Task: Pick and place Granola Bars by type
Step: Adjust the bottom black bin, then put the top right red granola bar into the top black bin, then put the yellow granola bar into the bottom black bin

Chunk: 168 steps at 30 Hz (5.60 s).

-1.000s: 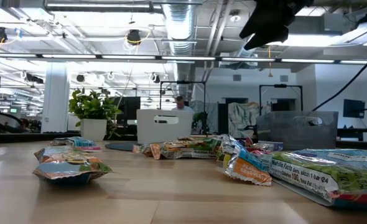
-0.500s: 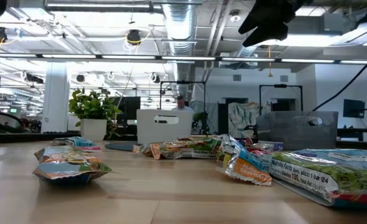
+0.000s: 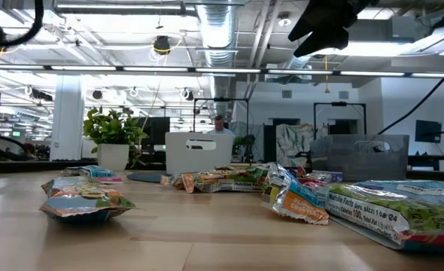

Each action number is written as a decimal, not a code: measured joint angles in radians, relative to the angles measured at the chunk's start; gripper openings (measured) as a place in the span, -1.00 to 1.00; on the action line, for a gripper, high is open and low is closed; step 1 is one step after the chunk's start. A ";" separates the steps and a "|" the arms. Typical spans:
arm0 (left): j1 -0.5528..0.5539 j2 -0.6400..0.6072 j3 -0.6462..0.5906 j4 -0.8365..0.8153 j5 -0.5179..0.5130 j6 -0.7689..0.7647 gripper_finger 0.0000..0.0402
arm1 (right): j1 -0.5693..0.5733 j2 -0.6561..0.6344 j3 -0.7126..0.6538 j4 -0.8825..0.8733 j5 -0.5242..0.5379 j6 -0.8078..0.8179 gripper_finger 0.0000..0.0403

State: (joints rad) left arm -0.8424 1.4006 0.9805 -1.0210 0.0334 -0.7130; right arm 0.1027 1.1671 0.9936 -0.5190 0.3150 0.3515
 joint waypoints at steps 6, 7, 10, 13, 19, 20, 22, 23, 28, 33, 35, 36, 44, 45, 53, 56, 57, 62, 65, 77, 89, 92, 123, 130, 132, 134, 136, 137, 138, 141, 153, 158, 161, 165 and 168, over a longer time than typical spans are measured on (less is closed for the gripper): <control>0.053 0.000 -0.050 0.081 -0.003 -0.030 -0.40 | 0.021 0.000 0.000 0.000 0.000 0.000 0.23; 0.059 0.000 -0.053 0.083 -0.003 -0.030 -0.41 | 0.024 0.000 0.000 0.000 0.000 0.000 0.23; 0.069 0.000 -0.067 0.108 -0.003 -0.006 -0.45 | 0.031 0.000 0.000 0.000 0.000 0.000 0.23; 0.080 0.000 -0.090 0.145 -0.013 0.019 -0.48 | 0.030 0.000 0.000 0.000 0.000 0.006 0.23; 0.108 0.000 -0.102 0.166 -0.077 0.027 -0.49 | 0.030 0.000 0.000 -0.004 0.000 0.007 0.23; 0.113 0.000 -0.102 0.165 -0.095 0.027 -0.49 | 0.030 0.000 0.000 -0.004 0.000 0.007 0.23; 0.121 0.000 -0.102 0.165 -0.127 0.028 -0.49 | 0.030 0.000 0.000 -0.004 0.000 0.007 0.23; 0.127 0.000 -0.102 0.165 -0.142 0.028 -0.49 | 0.030 0.000 0.000 -0.004 0.000 0.007 0.23; 0.175 0.000 -0.102 0.165 -0.227 0.072 -0.49 | 0.029 0.000 0.000 -0.004 0.001 0.007 0.23; 0.257 0.000 -0.102 0.168 -0.250 0.110 -0.49 | 0.026 0.000 0.000 -0.004 0.001 0.007 0.23; 0.289 0.000 -0.102 0.166 -0.211 0.106 -0.49 | 0.028 0.000 0.000 -0.004 0.001 0.007 0.23; 0.302 -0.001 -0.098 0.161 -0.174 0.104 -0.49 | 0.031 0.000 0.000 -0.005 0.001 0.012 0.23; 0.321 -0.043 0.022 0.111 -0.032 0.186 -0.49 | 0.064 0.000 0.000 -0.021 0.001 0.033 0.23; 0.322 -0.052 0.040 0.114 -0.062 0.199 -0.49 | 0.068 0.000 0.000 -0.022 0.001 0.034 0.23; 0.381 -0.099 0.145 0.154 -0.480 0.209 -0.49 | 0.106 0.095 0.000 0.008 -0.048 0.035 0.23; 0.399 -0.115 0.152 0.166 -0.594 0.148 -0.49 | 0.107 0.175 0.000 0.056 -0.067 0.036 0.23; 0.401 -0.121 0.153 0.170 -0.622 0.128 -0.49 | 0.107 0.202 0.000 0.076 -0.068 0.041 0.23; 0.397 -0.132 0.153 0.168 -0.694 0.065 -0.49 | 0.091 0.340 0.000 0.135 -0.067 0.043 0.23; 0.397 -0.134 0.153 0.174 -0.694 0.049 -0.49 | 0.072 0.413 0.000 0.138 -0.097 0.060 0.23; 0.397 -0.134 0.153 0.174 -0.719 0.054 -0.49 | 0.023 0.568 0.009 0.205 -0.187 0.118 0.23; 0.397 -0.133 0.151 0.174 -0.763 0.064 -0.49 | -0.013 0.663 0.022 0.207 -0.214 0.112 0.23; 0.397 -0.133 0.151 0.175 -0.764 0.064 -0.49 | -0.014 0.687 0.037 0.209 -0.221 0.119 0.23; 0.397 -0.133 0.140 0.172 -0.764 0.064 -0.49 | 0.002 0.581 0.041 0.195 -0.241 0.128 -0.86; 0.397 -0.133 0.140 0.171 -0.764 0.071 -0.49 | -0.002 0.401 0.041 0.071 -0.175 0.191 -0.86; 0.397 -0.133 0.140 0.171 -0.764 0.078 -0.49 | -0.007 0.334 0.041 -0.021 -0.137 0.233 -0.86; 0.397 -0.132 0.140 0.171 -0.766 0.086 -0.49 | -0.017 0.264 0.041 -0.134 -0.097 0.295 -0.87; 0.397 -0.132 0.140 0.171 -0.776 0.089 -0.49 | -0.027 0.196 0.041 -0.254 -0.048 0.370 -0.87; 0.397 -0.132 0.140 0.170 -0.781 0.089 -0.49 | -0.034 0.162 0.041 -0.316 -0.021 0.412 -0.88; 0.397 -0.132 0.140 0.170 -0.786 0.089 -0.49 | -0.040 0.132 0.041 -0.384 0.008 0.458 -0.87; 0.398 -0.132 0.140 0.165 -0.806 0.090 -0.49 | -0.059 0.055 0.041 -0.555 0.083 0.586 -0.86; 0.424 -0.132 0.140 0.166 -0.805 0.119 -0.49 | -0.197 -0.011 0.041 -0.708 0.133 0.600 -0.82; 0.426 -0.132 0.140 0.167 -0.801 0.112 -0.49 | -0.250 0.047 0.041 -0.704 0.133 0.583 -0.77; 0.425 -0.132 0.140 0.167 -0.799 0.103 -0.49 | -0.280 0.094 0.041 -0.704 0.134 0.582 -0.70; 0.425 -0.132 0.140 0.167 -0.799 0.099 -0.49 | -0.311 0.159 0.041 -0.699 0.146 0.583 -0.59; 0.425 -0.132 0.140 0.166 -0.798 0.093 -0.49 | -0.328 0.198 0.041 -0.689 0.140 0.583 -0.49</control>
State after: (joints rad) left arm -0.4171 1.2682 1.1202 -0.8545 -0.7650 -0.6203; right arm -0.2251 1.3656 1.0344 -1.2081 0.4555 0.9344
